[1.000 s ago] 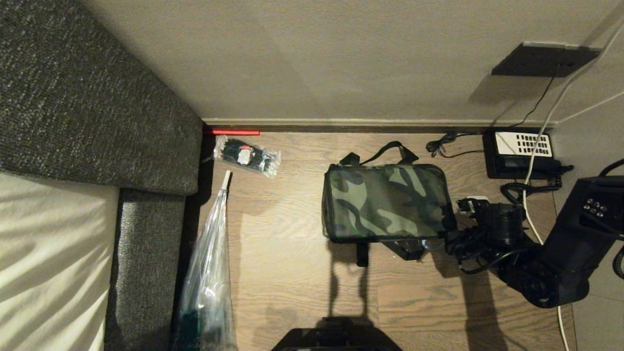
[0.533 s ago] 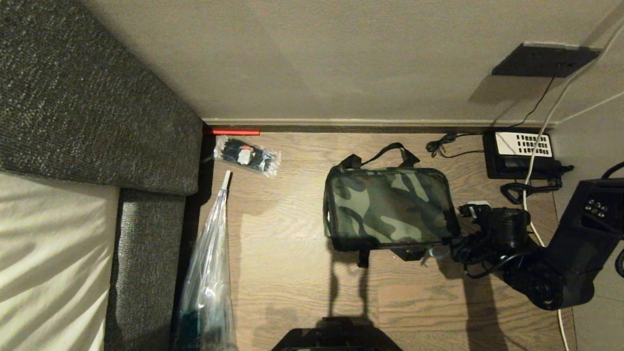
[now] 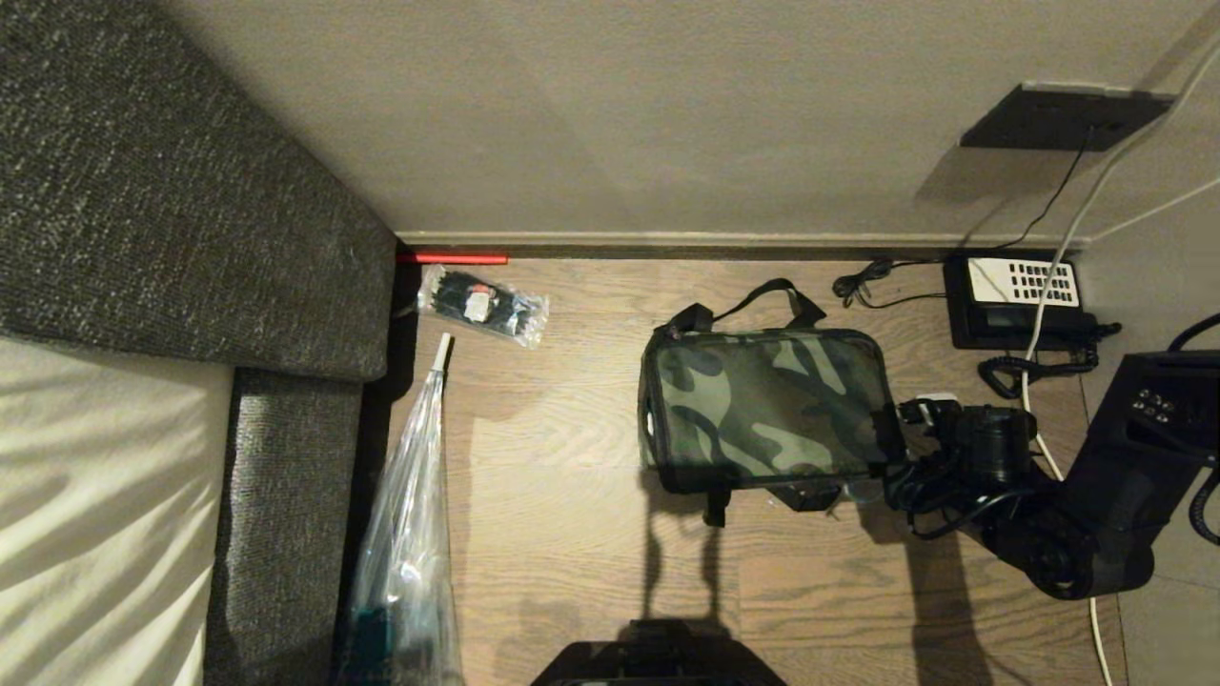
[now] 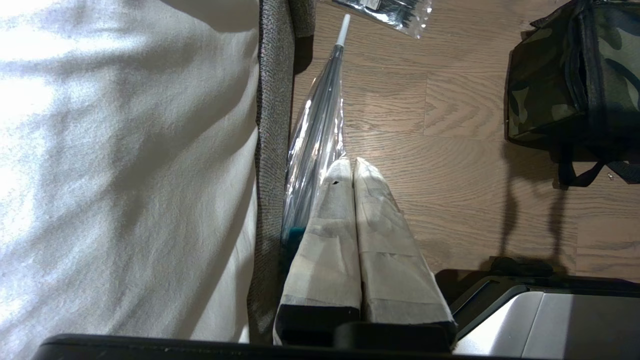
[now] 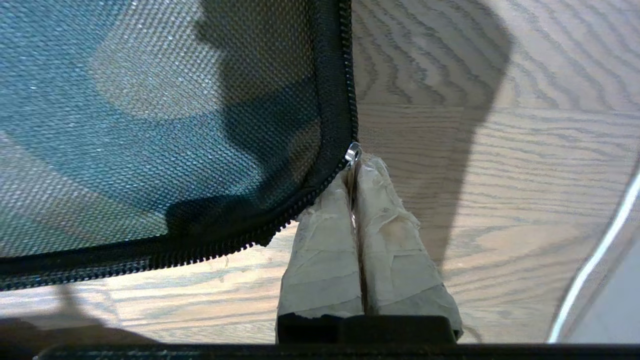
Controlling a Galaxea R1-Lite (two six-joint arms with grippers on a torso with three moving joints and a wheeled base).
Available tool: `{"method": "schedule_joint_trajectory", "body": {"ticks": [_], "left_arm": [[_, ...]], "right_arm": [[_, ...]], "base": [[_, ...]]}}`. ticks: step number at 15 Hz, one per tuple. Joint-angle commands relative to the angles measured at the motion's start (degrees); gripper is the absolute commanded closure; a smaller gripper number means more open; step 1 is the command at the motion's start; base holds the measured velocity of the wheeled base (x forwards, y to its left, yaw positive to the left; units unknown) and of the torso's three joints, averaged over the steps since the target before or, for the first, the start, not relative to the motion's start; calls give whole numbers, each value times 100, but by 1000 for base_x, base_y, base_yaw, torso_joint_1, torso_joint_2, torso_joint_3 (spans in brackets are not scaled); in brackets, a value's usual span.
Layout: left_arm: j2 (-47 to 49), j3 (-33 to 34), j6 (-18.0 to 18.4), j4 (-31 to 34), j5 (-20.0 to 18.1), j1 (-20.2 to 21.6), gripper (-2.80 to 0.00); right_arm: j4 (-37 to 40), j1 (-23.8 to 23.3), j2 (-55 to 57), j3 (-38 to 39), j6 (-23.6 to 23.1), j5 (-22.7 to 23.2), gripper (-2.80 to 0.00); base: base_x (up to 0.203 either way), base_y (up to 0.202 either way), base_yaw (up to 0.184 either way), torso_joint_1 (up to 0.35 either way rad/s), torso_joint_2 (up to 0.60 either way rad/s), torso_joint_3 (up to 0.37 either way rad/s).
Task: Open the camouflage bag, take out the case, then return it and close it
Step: Open the top of the storage box
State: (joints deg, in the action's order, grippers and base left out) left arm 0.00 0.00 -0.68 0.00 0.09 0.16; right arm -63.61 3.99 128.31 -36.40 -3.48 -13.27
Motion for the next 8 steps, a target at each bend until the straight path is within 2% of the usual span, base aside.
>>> {"method": "schedule_joint_trajectory", "body": {"ticks": [1, 4, 8], "left_arm": [[0, 0, -2, 0, 0, 2, 0], [0, 0, -2, 0, 0, 2, 0], [0, 0, -2, 0, 0, 2, 0]], "right_arm": [[-46, 23, -25, 19, 14, 44, 0], [-42, 66, -43, -40, 51, 66, 0], [-108, 384, -77, -209, 348, 96, 0]], "base": [[0, 0, 0, 0, 0, 0], [0, 0, 0, 0, 0, 0], [0, 0, 0, 0, 0, 0]]}}
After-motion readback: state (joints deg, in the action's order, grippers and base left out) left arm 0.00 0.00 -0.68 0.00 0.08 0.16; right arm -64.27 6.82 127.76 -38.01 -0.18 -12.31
